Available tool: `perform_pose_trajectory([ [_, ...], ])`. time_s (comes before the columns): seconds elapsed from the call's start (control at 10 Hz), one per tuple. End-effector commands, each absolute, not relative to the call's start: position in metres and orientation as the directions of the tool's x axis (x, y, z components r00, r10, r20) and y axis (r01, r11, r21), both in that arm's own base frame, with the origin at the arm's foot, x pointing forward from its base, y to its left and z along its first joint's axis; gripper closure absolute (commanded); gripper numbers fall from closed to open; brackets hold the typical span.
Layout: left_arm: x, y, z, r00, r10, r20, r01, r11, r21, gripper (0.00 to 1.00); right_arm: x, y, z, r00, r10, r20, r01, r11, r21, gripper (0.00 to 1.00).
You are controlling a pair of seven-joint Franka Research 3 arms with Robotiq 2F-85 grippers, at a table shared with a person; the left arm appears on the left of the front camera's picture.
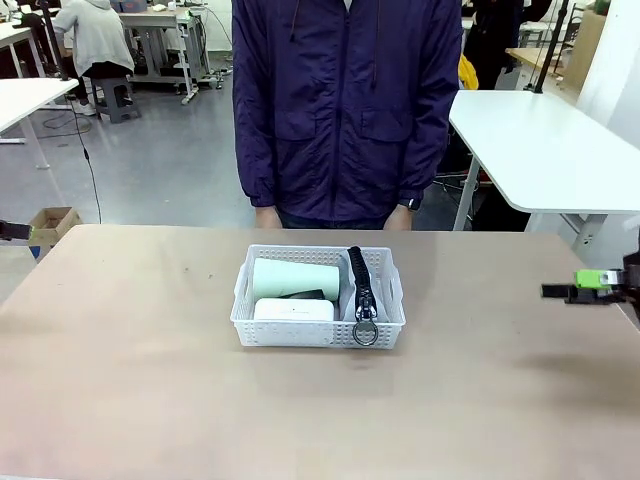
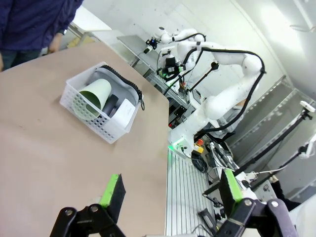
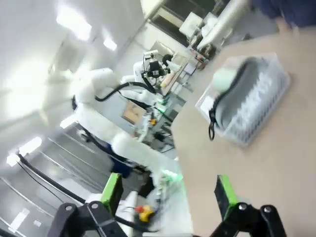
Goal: Efficiently arrange items inside the basket to fit them all.
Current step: Pick up the Reusable plastic cup and place it inside the Organizing basket.
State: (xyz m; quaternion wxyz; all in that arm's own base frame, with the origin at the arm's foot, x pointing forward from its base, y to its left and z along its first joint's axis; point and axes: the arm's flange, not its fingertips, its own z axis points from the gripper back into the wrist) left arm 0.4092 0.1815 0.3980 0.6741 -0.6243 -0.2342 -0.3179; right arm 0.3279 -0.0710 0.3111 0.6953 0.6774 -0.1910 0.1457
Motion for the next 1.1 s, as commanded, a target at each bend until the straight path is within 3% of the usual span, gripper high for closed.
perform_pose_trajectory([
  [0.0,0.407,0.18,0.399,0.675,-0.146,0.723,0.732,0.016,-0.681,0.0,0.362,-0.061,0.312,0.992,-0.014,0.126,-0.125,0.049,0.991,0.0],
  [0.1,0.407,0.18,0.399,0.675,-0.146,0.723,0.732,0.016,-0.681,0.0,0.328,-0.071,0.311,0.885,-0.056,0.463,-0.461,0.04,0.886,0.0],
  [1.0,0.407,0.18,0.399,0.675,-0.146,0.723,0.732,0.016,-0.681,0.0,0.328,-0.071,0.311,0.885,-0.056,0.463,-0.461,0.04,0.886,0.0],
])
